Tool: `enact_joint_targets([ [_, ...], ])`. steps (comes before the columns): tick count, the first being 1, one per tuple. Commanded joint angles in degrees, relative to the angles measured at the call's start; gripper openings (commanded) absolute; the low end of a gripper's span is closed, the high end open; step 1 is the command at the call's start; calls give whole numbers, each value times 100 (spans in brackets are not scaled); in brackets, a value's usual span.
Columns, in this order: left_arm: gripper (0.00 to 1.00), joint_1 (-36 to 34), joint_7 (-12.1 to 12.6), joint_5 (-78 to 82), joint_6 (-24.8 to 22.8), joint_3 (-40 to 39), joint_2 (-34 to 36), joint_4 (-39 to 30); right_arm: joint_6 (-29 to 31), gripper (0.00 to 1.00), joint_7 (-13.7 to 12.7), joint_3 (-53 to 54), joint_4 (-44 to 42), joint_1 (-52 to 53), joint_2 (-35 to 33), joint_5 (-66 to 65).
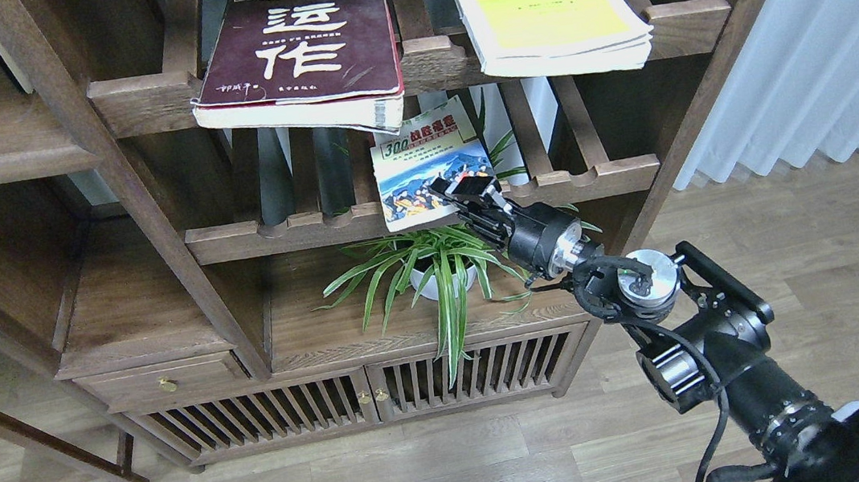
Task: Organize books on shelf
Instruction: 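Pull the paperback down off the shelf with the right gripper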
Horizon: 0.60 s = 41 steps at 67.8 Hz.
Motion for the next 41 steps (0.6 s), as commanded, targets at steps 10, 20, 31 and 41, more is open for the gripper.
enact_joint_targets([
  [10, 100, -100, -9, -44, 0, -148, 0, -66, 698, 4, -12, 228, 805, -1253, -290, 303],
  [20, 100, -91, 8, -378, 0, -657, 0, -225, 1155, 4, -12, 228, 814, -1534, -334, 391],
  [31, 100, -135, 8, -668, 0, -772, 0, -242, 1187, 4, -12, 167, 796, -1683, -237, 443],
  [41, 100, -206, 8, -747, 0, -781, 0, -251, 1187, 4, -12, 132, 744, -1754, -27, 443],
])
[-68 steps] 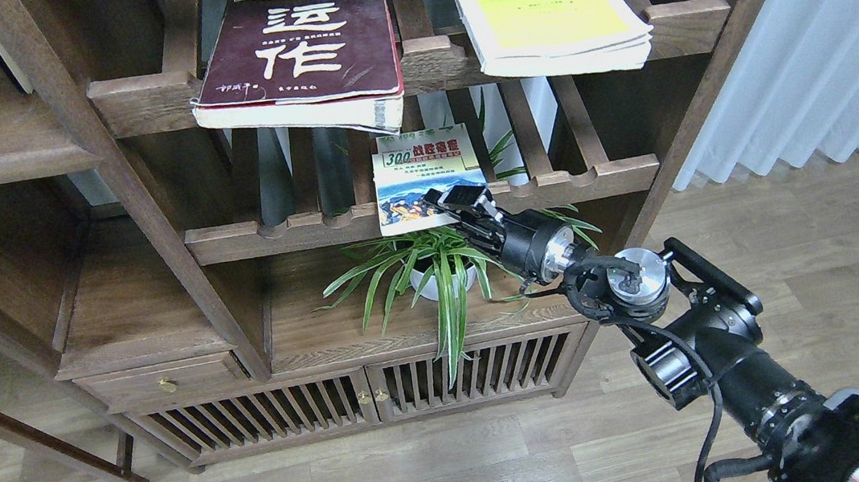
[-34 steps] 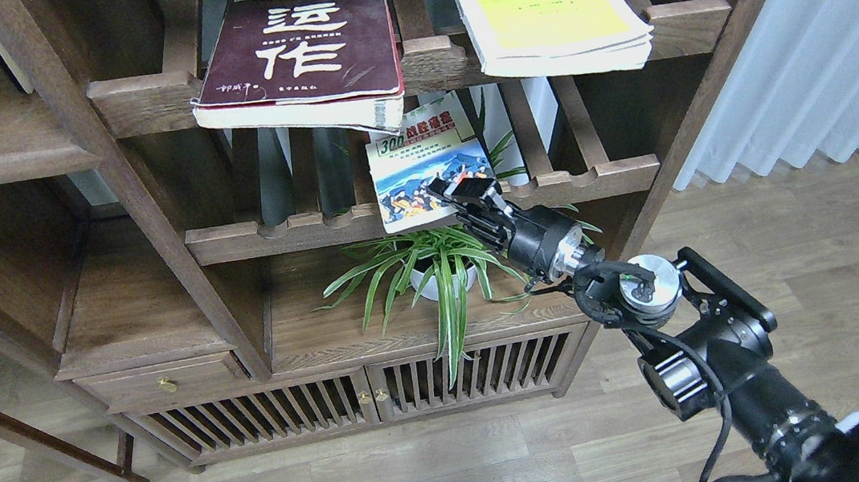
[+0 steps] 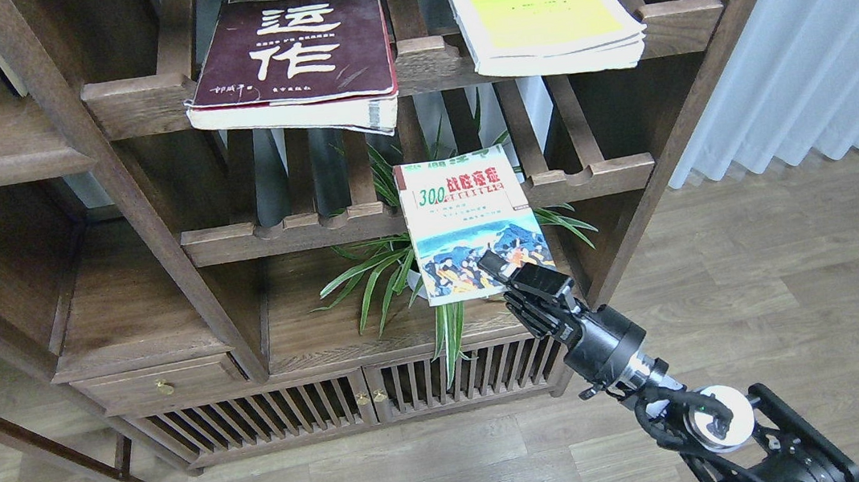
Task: Organize books on shelf
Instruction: 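Pull the paperback down off the shelf with the right gripper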
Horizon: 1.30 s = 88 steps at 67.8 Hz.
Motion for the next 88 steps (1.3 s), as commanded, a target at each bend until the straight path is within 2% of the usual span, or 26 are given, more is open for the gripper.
enact_joint_targets([
  [1, 100, -73, -8, -61, 0, -21, 0, -10, 2, 4, 0, -25, -61, -56, 181, 1],
  [11, 100, -293, 0, -615, 0, -381, 0, -256, 2, 4, 0, -52, -236, -39, 181, -42],
  [26, 100, -355, 18, -1160, 0, -460, 0, -1635, 2, 4, 0, -368, -456, 23, 181, -51],
  [32, 100, -433, 18, -1160, 0, -460, 0, -1987, 2, 4, 0, -464, -544, 58, 181, -60],
  [72, 100, -363, 9, -1160, 0, -355, 0, -3165, 2, 4, 0, -614, -746, 84, 181, -69],
  [88, 100, -416, 18, -1151, 0, -355, 0, -3183, 2, 4, 0, -623, -737, 76, 181, -86],
])
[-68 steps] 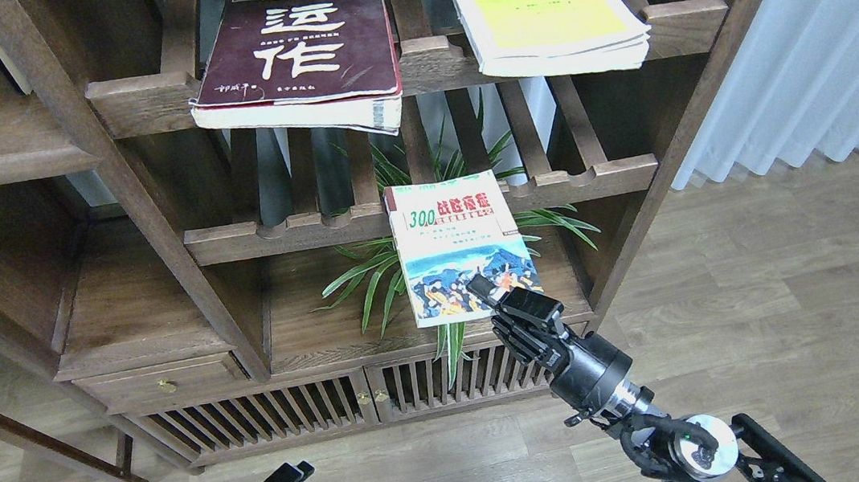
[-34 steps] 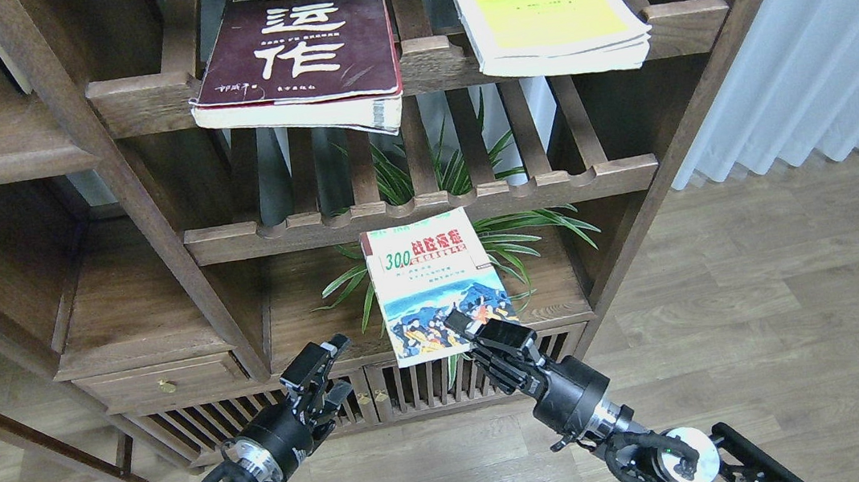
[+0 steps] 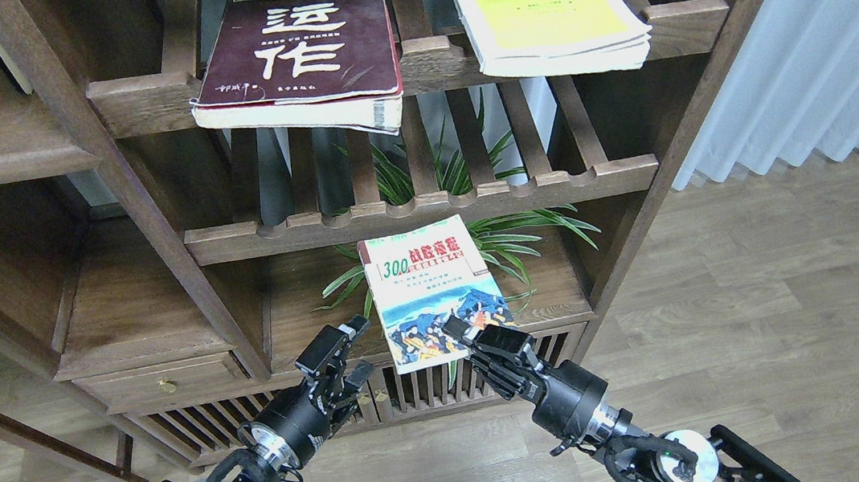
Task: Organize books on shelf
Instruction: 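Pull the paperback down off the shelf with the right gripper, then grasp the paperback's edge with the left gripper, taking it from the right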
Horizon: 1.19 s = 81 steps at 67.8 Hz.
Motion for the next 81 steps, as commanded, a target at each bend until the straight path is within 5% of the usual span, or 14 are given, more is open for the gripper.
enact_joint_targets([
  [1, 100, -60, 3, 3, 0, -3, 0, 33, 0, 4, -1, -1, 8, -9, 0, -13],
  [81, 100, -474, -23, 12, 0, 120, 0, 77, 0, 4, -1, -415, 87, 113, 0, -162],
])
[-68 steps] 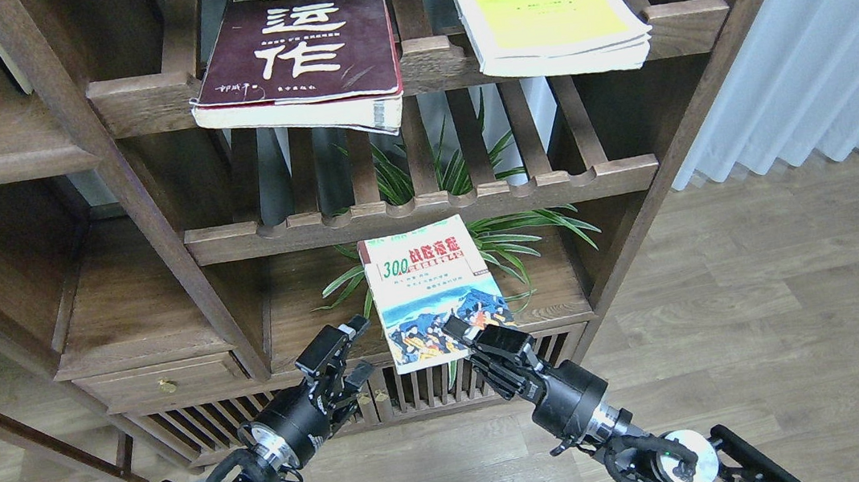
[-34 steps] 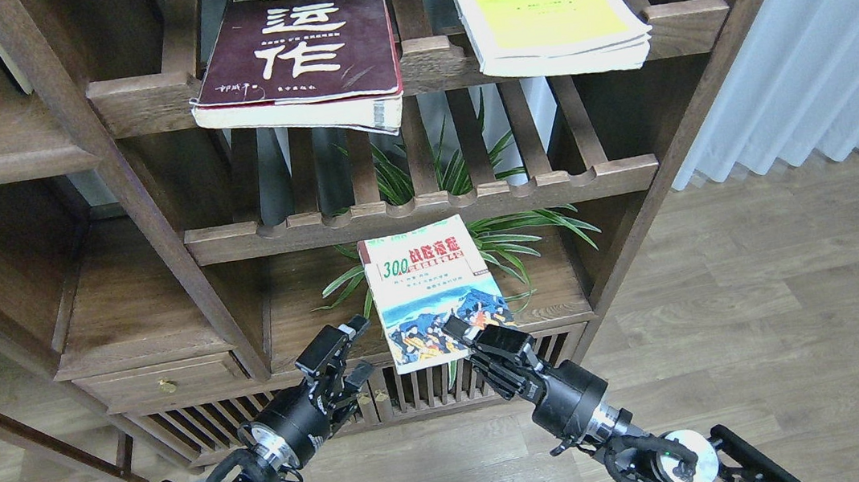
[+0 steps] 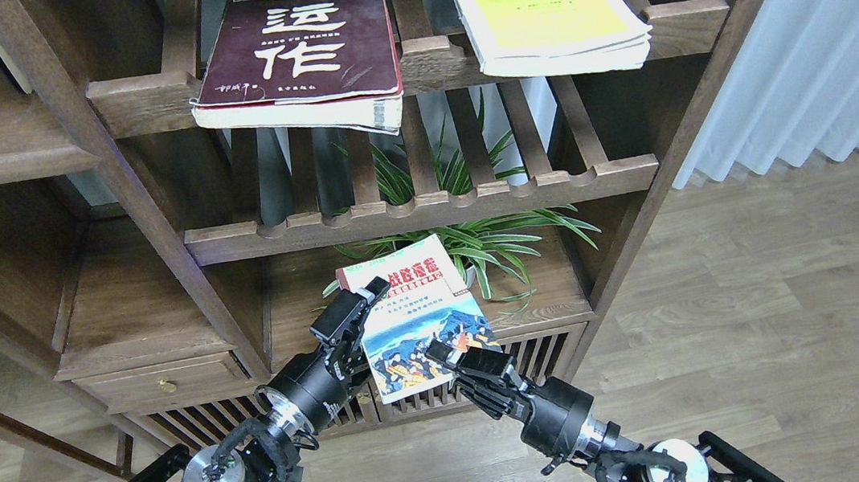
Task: Organize books on shelf
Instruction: 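Grasp the paperback's edge with the left gripper, taking it from the right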
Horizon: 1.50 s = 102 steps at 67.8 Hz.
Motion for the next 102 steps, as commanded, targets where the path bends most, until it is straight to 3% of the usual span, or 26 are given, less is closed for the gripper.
enact_joint_targets([
  [1, 100, -9, 5, 2, 0, 4, -1, 7, 0, 4, -3, -13, 2, 57, 1, -2],
  [8, 95, -53, 5, -7, 0, 4, -1, 15, 0, 4, -3, -92, 2, 92, 1, -2],
  [20, 68, -61, -153, -25, 0, 13, -1, 7, 0, 4, -3, -127, 2, 127, 1, -2],
  [22, 62, -61, -197, -16, 0, 13, -1, -2, 0, 4, -3, -136, 2, 127, 1, -11],
  [23, 49, -61, -267, -25, 0, 13, -1, 7, 0, 4, -3, -136, 2, 127, 1, -2],
  [27, 29, -61, -320, -42, 0, 4, -1, 33, 0, 4, -3, -136, 2, 127, 1, -2],
  [33, 5, -61, -373, -209, 0, 4, -1, 51, 0, 4, -3, -136, 2, 127, 1, -2],
  [59, 0, -70, -267, -359, 0, 215, -1, 77, 0, 5, -3, -215, 2, 127, 1, -11],
  [65, 0, -79, -250, -350, 0, 215, -1, 103, 0, 10, -3, -215, -6, 127, 1, -20],
  [68, 0, -79, -197, -350, 0, 215, -1, 147, 0, 20, -3, -215, -15, 136, 1, -46],
  [69, 0, -88, -136, -350, 0, 215, -1, 191, 0, 35, -3, -215, -41, 171, 1, -64],
  [76, 0, -96, -65, -350, 0, 207, -1, 253, 0, 61, -3, -215, -94, 285, 1, -152],
  [83, 0, -88, 49, -350, 0, 198, -1, 261, 0, 99, -3, -224, -305, 478, 1, -274],
  [90, 0, -79, 233, -341, 0, 198, -1, 261, 0, 100, -3, -206, -384, 523, 1, -248],
  [102, 0, -17, 822, 10, 0, 198, 271, 191, 0, 100, -3, -197, -604, 540, 1, -248],
])
